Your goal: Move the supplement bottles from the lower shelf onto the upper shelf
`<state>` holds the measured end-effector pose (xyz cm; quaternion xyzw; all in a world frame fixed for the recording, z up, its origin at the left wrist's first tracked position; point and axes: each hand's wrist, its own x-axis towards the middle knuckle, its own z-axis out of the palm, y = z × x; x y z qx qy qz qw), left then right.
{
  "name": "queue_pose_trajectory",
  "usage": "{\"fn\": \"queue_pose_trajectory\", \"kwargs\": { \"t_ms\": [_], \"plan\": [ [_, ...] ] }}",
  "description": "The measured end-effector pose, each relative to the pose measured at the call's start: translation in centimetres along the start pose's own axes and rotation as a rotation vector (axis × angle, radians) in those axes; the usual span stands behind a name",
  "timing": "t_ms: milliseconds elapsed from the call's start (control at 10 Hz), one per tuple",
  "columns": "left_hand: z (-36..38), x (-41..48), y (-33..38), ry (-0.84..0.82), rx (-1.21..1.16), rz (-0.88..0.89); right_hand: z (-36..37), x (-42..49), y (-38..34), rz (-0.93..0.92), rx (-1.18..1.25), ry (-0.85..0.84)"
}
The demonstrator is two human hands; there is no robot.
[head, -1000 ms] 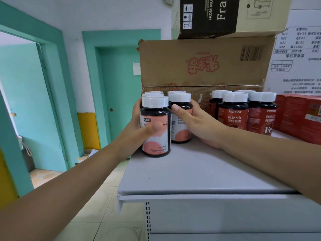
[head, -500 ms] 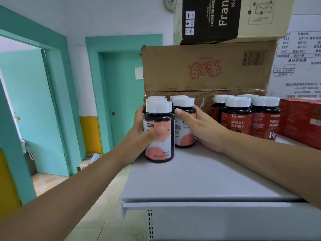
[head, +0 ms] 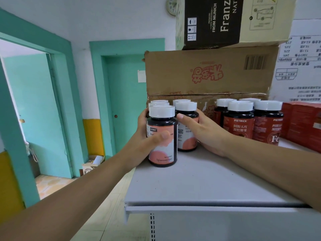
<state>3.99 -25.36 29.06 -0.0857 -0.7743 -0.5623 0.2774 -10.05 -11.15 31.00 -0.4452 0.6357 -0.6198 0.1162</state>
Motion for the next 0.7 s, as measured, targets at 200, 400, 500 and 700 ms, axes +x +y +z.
{"fn": "queue_pose_trajectory", "kwargs": {
  "t_ms": [200,400,500,700],
  "plan": [
    [0.2,-0.1,-0.1,0.011,0.031,-0.004,0.2,-0.2,-0.4,-0.006,-0.003,0.025],
    [-1.2,0.0,1.1,0.017,0.119,-0.025,0.3,-1.7,-2.8,-0.06,-0.184,0.119],
    [-2.0,-0.3,4.2,0.086,0.294,0.008,0.3,-2.0,-4.2,-0.093,-0.232,0.191],
    [-2.3,-2.1,11.2,0.135,0.88,0.162,-1.6,-5.1,-7.4,-0.203,-0.47,0.122]
  ]
}}
